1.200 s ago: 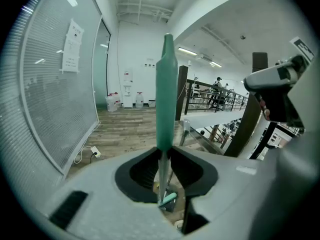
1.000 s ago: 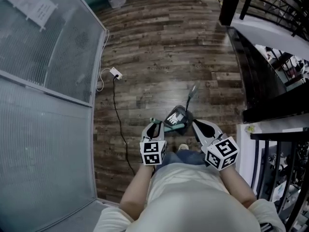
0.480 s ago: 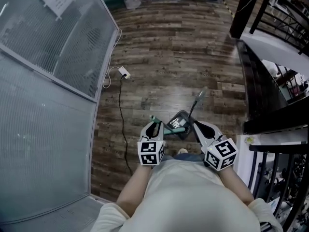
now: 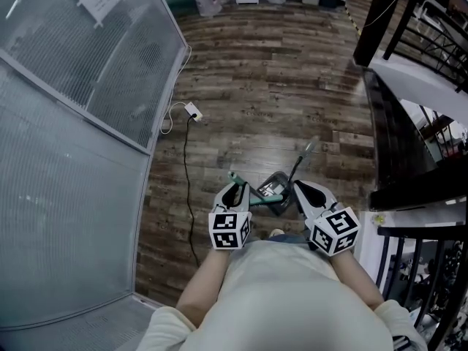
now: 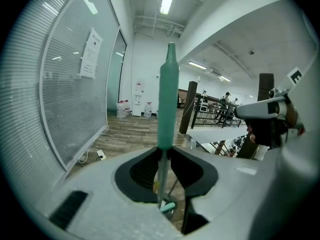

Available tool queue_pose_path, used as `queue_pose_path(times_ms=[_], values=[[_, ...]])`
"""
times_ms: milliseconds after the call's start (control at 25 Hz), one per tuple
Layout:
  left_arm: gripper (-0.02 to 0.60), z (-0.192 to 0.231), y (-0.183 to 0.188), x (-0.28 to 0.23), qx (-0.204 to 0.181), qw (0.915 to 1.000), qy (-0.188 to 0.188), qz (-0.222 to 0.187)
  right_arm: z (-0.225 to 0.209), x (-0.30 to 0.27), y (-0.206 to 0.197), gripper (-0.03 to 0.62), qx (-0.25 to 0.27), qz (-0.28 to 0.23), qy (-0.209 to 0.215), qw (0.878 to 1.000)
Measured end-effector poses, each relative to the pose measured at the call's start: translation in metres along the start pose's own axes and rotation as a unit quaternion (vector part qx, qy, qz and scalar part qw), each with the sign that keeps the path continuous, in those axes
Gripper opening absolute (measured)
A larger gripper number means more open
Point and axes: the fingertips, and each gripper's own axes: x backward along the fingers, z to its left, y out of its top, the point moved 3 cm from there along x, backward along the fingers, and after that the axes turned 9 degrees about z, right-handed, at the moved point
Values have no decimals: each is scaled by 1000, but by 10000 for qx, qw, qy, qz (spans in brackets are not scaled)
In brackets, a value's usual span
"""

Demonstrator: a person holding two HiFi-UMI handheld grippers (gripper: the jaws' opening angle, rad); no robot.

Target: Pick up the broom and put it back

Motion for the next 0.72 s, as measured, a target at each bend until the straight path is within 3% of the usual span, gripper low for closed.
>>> queue_pose_path(times_ms=[720], values=[[81, 4, 11, 9, 307, 9989, 224, -272, -3, -7, 8, 6, 61, -56, 303, 9995]])
